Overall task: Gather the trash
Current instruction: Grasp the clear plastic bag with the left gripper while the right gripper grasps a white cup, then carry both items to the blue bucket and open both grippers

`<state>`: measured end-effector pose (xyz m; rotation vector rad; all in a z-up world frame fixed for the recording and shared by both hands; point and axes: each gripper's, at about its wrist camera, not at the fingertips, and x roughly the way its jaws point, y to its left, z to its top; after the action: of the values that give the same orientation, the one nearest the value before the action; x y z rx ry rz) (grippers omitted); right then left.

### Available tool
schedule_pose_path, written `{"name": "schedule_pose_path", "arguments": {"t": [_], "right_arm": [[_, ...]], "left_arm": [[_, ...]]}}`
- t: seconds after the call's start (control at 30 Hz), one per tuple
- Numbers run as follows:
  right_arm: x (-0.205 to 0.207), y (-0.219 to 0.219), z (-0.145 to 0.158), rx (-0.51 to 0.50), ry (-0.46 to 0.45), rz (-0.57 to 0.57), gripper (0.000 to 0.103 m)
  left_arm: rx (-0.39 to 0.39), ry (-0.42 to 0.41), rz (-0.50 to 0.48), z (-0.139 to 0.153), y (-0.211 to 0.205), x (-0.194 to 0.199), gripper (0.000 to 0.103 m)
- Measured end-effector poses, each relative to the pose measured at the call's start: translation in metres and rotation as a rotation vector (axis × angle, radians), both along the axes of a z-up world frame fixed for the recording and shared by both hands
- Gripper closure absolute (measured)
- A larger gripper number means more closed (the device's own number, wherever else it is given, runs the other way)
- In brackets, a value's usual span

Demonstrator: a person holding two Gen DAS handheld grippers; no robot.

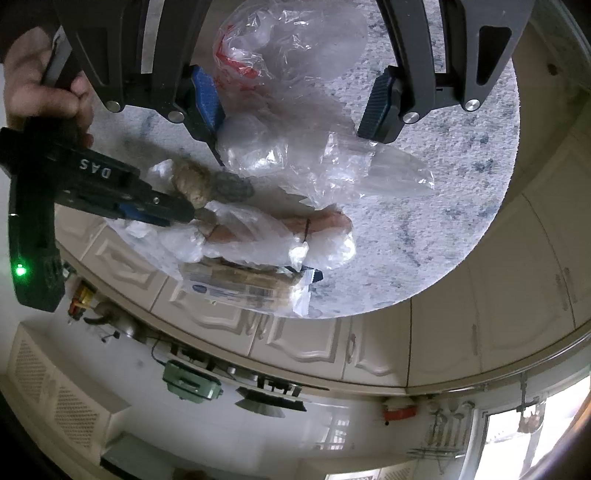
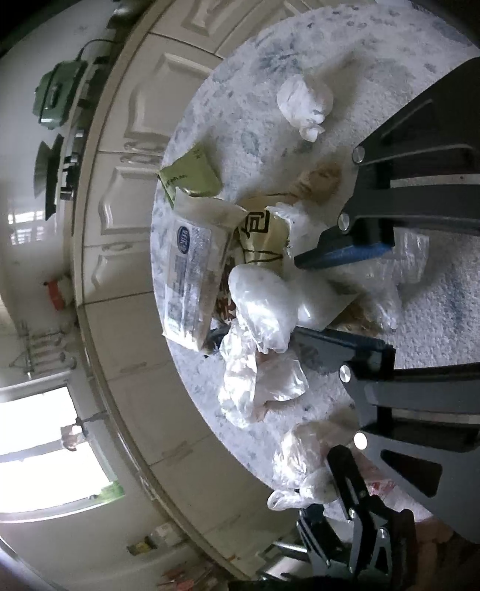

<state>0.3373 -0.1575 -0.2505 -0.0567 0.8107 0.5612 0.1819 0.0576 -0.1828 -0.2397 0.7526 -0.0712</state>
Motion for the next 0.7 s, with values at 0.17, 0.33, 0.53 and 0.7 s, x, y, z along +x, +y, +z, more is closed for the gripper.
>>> {"name": "schedule_pose_path", "arguments": {"t": [0.17, 0.33, 0.53, 0.7], "right_arm": [[0.009, 0.007, -0.003, 0.002, 0.011, 0.026, 0.070], [0.002, 0.003, 0.002, -0.001, 0.006, 0.027, 0.071], [-0.027, -0.018, 0.018, 0.090, -0.019, 0.021, 0.071], [-0.045, -0.036, 0.035, 0.166, -0.041, 0.007, 0.071]], "left_arm": [[-0.009, 0.003, -0.006, -0.001, -0.004, 0.000, 0.042], [-0.017, -0.002, 0.001, 0.003, -0.002, -0.003, 0.043], [-0.011, -0.038, -0.005, 0.014, -0.005, -0.013, 0.043], [0.012, -0.087, -0.024, 0.029, -0.016, -0.024, 0.043]]}}
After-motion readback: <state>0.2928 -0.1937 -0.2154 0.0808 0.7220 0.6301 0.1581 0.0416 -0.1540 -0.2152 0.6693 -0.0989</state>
